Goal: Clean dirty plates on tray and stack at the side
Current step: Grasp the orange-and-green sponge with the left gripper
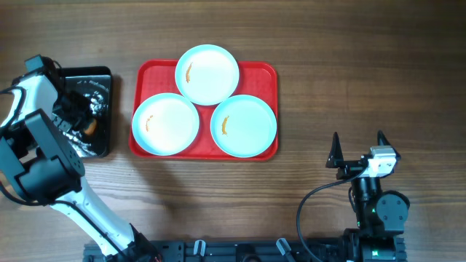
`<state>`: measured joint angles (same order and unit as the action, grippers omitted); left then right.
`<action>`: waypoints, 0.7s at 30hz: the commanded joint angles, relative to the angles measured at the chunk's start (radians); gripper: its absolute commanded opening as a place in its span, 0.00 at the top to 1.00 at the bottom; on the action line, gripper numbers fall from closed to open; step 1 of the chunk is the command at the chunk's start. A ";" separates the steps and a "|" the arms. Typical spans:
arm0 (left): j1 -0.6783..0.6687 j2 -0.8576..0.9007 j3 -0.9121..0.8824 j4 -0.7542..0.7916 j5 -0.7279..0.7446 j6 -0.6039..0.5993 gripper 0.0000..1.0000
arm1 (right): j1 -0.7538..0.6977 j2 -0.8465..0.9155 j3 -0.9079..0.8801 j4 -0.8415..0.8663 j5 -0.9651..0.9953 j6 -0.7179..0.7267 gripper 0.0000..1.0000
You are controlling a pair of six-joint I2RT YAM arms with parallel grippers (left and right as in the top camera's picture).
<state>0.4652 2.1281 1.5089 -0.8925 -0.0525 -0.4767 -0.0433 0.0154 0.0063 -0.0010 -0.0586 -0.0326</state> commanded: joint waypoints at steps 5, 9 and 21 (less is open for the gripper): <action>0.006 0.013 -0.024 0.044 -0.028 -0.002 0.00 | -0.007 -0.008 -0.001 0.002 0.011 -0.017 0.00; 0.006 0.014 -0.024 0.091 -0.029 -0.002 0.00 | -0.007 -0.008 -0.001 0.002 0.011 -0.017 0.00; 0.006 0.014 -0.024 0.171 -0.085 -0.002 0.50 | -0.007 -0.008 -0.001 0.002 0.011 -0.017 0.00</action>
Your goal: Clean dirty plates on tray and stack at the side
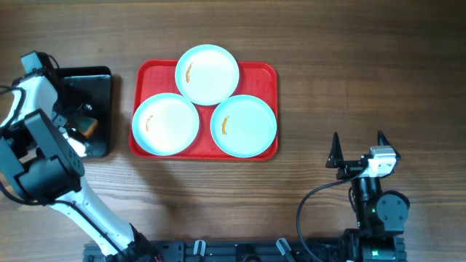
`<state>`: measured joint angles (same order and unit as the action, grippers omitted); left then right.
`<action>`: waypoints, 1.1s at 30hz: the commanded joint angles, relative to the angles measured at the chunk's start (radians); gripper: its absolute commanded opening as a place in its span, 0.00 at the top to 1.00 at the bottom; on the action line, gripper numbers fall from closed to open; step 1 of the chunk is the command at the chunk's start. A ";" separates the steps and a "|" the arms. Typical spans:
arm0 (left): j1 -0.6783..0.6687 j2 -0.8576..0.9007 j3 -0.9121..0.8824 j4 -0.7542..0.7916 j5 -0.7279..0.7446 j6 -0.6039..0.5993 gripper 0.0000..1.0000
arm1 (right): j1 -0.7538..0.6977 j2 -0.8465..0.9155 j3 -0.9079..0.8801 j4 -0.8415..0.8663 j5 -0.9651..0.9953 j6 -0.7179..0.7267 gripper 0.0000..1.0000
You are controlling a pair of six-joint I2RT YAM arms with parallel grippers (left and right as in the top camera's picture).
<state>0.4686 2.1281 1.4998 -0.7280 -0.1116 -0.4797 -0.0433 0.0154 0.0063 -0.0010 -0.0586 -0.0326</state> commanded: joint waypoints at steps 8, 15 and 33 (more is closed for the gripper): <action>0.003 0.014 -0.015 0.005 -0.039 0.001 0.95 | -0.007 -0.008 -0.001 0.002 0.011 -0.017 0.00; 0.003 0.014 -0.015 -0.027 -0.039 0.001 0.00 | -0.007 -0.008 -0.001 0.002 0.011 -0.017 0.00; 0.003 0.014 -0.015 -0.156 0.055 0.001 0.96 | -0.007 -0.008 -0.001 0.002 0.011 -0.017 0.00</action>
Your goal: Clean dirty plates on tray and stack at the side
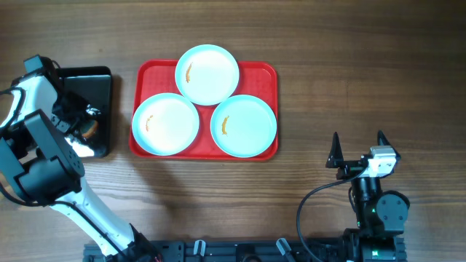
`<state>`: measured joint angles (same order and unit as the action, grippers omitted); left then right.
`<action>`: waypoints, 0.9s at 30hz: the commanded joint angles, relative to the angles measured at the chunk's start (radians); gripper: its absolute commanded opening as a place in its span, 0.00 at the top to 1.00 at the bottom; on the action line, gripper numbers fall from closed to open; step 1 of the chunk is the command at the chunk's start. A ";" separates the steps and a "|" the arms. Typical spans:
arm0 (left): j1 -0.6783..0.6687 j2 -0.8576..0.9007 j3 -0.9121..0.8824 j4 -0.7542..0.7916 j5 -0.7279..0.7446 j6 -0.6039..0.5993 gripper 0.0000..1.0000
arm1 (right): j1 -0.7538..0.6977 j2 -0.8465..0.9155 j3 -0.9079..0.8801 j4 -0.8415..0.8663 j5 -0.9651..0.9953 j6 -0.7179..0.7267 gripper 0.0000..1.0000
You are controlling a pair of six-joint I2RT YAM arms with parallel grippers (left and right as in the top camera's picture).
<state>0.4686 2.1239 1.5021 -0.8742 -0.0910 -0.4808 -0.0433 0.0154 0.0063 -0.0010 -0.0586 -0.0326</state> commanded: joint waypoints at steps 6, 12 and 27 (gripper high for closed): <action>0.003 0.018 -0.018 -0.024 0.034 0.002 0.00 | -0.007 -0.008 -0.001 0.002 0.011 -0.017 0.00; 0.003 0.018 -0.018 -0.058 0.052 0.002 0.00 | -0.007 -0.008 -0.001 0.002 0.011 -0.017 0.00; 0.000 0.018 -0.018 -0.095 0.135 0.002 0.96 | -0.007 -0.008 -0.001 0.002 0.011 -0.017 0.00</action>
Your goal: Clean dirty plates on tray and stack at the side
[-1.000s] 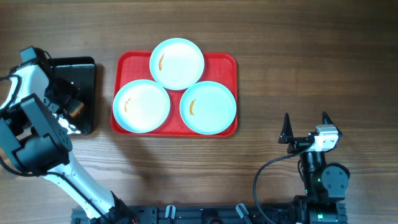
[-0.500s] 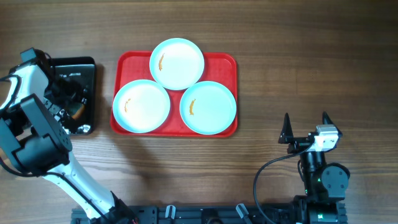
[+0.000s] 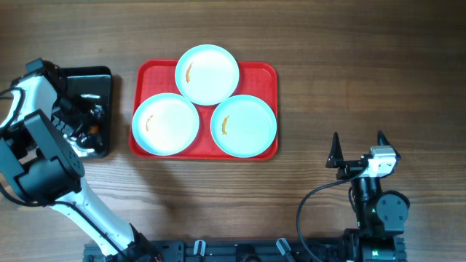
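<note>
Three pale blue plates lie on the red tray (image 3: 271, 70): one at the back (image 3: 207, 74), one front left (image 3: 166, 124), one front right (image 3: 244, 125). Each carries a small orange smear. My left gripper (image 3: 84, 118) hangs over the black tray (image 3: 98, 76) at the table's left, beside a small orange-brown object (image 3: 92, 129). Whether its fingers are closed on anything is hidden by the arm. My right gripper (image 3: 357, 138) rests open at the lower right, far from the plates and holding nothing.
The left arm's white links (image 3: 36, 145) fill the left edge of the table. The right arm's base and cable (image 3: 375, 211) sit at the front right. Bare wooden tabletop (image 3: 349, 73) lies right of the red tray.
My left gripper has shifted slightly to the right, further over the black tray. The plates, the red tray and the right arm are unchanged.
My left gripper was over the middle of the black tray, then nearer the tray's left edge, still by the orange-brown object. Now it is a little further in again. The three smeared plates and the right gripper stayed where they were throughout.
</note>
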`<state>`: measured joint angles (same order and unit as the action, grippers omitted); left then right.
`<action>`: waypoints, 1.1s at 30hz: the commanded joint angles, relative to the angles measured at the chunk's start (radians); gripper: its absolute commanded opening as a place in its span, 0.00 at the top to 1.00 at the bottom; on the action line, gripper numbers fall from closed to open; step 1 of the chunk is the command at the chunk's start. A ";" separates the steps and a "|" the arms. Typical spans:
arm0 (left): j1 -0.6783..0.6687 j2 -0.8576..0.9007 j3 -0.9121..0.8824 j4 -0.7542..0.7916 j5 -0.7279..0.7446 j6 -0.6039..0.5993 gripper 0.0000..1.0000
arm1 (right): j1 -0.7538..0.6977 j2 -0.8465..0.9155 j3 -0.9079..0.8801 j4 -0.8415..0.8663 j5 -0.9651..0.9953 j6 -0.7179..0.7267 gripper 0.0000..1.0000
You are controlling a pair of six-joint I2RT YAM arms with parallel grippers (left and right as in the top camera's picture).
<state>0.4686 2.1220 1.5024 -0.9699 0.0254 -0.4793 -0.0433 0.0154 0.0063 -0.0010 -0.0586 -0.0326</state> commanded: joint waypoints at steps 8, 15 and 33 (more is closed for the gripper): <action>0.000 0.020 -0.018 0.048 0.018 0.001 0.00 | -0.007 -0.008 -0.001 0.002 0.011 -0.017 0.00; 0.001 0.020 -0.018 0.130 -0.082 0.001 0.00 | -0.007 -0.008 -0.001 0.002 0.011 -0.017 0.00; 0.001 0.020 -0.018 0.233 -0.128 0.001 0.92 | -0.007 -0.008 -0.001 0.002 0.011 -0.017 0.00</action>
<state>0.4667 2.1235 1.4948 -0.7284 -0.0887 -0.4767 -0.0433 0.0154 0.0063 -0.0010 -0.0586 -0.0326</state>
